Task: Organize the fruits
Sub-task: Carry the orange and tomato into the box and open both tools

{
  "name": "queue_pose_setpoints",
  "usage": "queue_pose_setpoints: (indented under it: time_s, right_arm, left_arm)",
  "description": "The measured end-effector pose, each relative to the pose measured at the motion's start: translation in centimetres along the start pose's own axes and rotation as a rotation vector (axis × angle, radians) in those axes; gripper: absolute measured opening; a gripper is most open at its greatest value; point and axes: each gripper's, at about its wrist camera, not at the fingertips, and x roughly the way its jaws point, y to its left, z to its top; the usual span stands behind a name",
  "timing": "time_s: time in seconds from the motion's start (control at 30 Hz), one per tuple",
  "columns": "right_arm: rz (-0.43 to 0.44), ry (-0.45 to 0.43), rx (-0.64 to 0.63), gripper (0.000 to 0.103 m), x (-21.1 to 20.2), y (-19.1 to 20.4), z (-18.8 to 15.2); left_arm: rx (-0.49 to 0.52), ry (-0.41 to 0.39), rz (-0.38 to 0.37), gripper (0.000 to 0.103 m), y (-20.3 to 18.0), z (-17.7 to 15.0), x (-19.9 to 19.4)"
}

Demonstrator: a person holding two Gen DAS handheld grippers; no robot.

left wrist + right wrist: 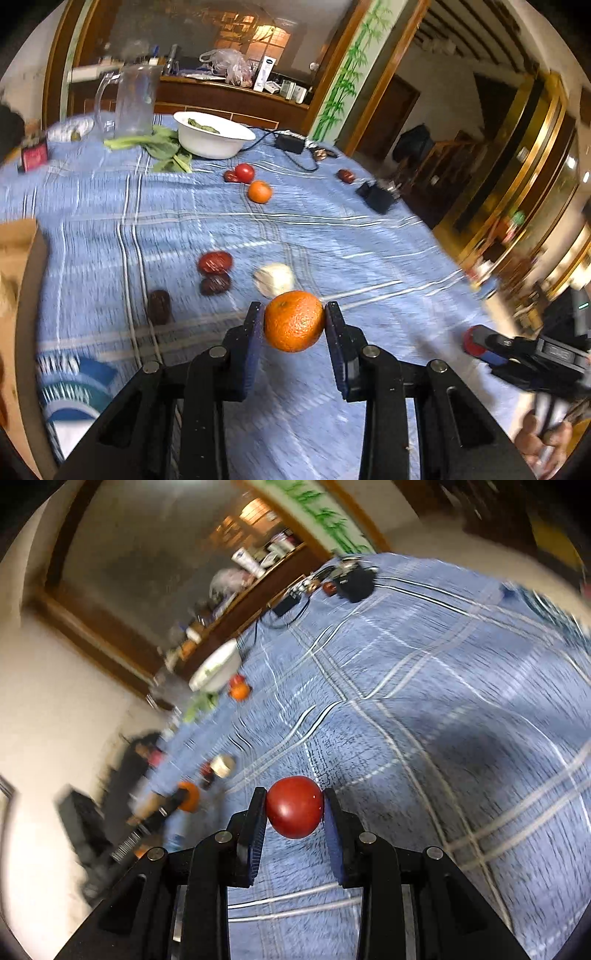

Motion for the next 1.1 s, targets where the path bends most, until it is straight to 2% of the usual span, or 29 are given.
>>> queue_pose_setpoints:
  time_s: [0.07,0.2,0.43,0.67,0.77,0.9,1.1]
  right_arm:
    - [0.068,-0.008,0.065,0.032,-1.2,-1.0,0.1]
    - [0.095,-0.028,0.085,0.032,-2.7,-1.0,-0.3]
    - [0.093,-0.025,0.029,0.032,-3.7,0.9,-1.8]
    - [0.075,0.012,-0.109,0.032,-2.8,5.3,-3.6]
    - [0.041,0.035,-0.220,0.032,-1.6,8.3,-5.0]
    - [0.050,0.096,-0.334,0.032,0.4,12.6,-6.7]
    - [0.092,0.217,-0.484,0.032,5.9,19.5,-9.4]
  left_arm:
    - [-0.054,-0.001,-0.050,0.032,0.0,-0.5,-1.2]
    - [-0.132,-0.004,-0.098,0.032,0.0,-1.2,-3.4]
    - [-0.098,-0.068,-0.059,0.032,-1.0,-2.6,-7.7]
    - [-0.116,-0.102,-0.011,0.032,0.8,-4.2,-11.2]
    - [-0.117,-0.130,0.053,0.032,2.1,-4.5,-13.0]
    - [-0.126,-0.177,0.171,0.032,4.5,-4.8,-15.8]
    - [-0.193,-0.178,0.403,0.033,11.1,-6.5,-19.4]
